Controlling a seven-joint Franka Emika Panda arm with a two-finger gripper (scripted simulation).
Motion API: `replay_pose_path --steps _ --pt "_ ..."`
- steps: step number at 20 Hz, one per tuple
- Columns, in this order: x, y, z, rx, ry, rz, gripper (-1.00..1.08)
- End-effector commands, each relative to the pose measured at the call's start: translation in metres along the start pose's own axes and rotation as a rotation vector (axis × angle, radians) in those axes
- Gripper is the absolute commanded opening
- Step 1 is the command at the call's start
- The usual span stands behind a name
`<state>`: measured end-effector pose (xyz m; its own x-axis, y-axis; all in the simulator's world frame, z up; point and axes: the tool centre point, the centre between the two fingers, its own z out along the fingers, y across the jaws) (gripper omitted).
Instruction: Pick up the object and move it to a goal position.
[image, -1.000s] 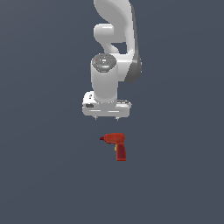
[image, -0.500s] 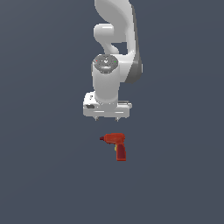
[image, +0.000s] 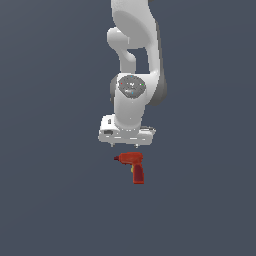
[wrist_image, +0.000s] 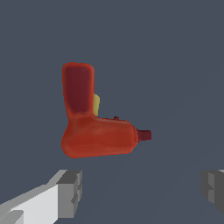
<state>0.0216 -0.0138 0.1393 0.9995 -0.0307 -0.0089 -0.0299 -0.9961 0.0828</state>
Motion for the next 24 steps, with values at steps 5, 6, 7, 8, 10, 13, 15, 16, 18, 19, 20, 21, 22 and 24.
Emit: replay_pose_path --steps 5,6,7,8,10,13,15,16,18,19,20,21,22,24 --pt "0.038 -0.022 0.027 -0.066 0.043 -0.004 1.08" --pt "0.044 -0.027 0.032 -0.078 0.051 -0.005 1.08" --pt "0.05 -0.031 0.037 -0.09 0.06 -0.007 1.08" --pt "0.055 -0.036 0.042 -0.1 0.069 -0.009 1.08" --pt "0.065 -0.044 0.05 -0.12 0.085 -0.013 1.08" --pt "0.076 -0.056 0.062 -0.144 0.106 -0.019 1.08" --pt "0.082 -0.062 0.068 -0.157 0.118 -0.023 1.08" --pt "0.084 -0.065 0.071 -0.162 0.124 -0.025 1.08" --pt "0.088 -0.07 0.075 -0.171 0.133 -0.028 1.08" --pt "0.09 -0.072 0.077 -0.175 0.137 -0.03 1.08" --pt "0.091 -0.074 0.079 -0.178 0.14 -0.031 1.08" --pt "0.092 -0.076 0.08 -0.181 0.143 -0.032 1.08" --pt "0.093 -0.077 0.081 -0.183 0.145 -0.033 1.08" --pt "0.094 -0.078 0.082 -0.185 0.147 -0.034 1.08"
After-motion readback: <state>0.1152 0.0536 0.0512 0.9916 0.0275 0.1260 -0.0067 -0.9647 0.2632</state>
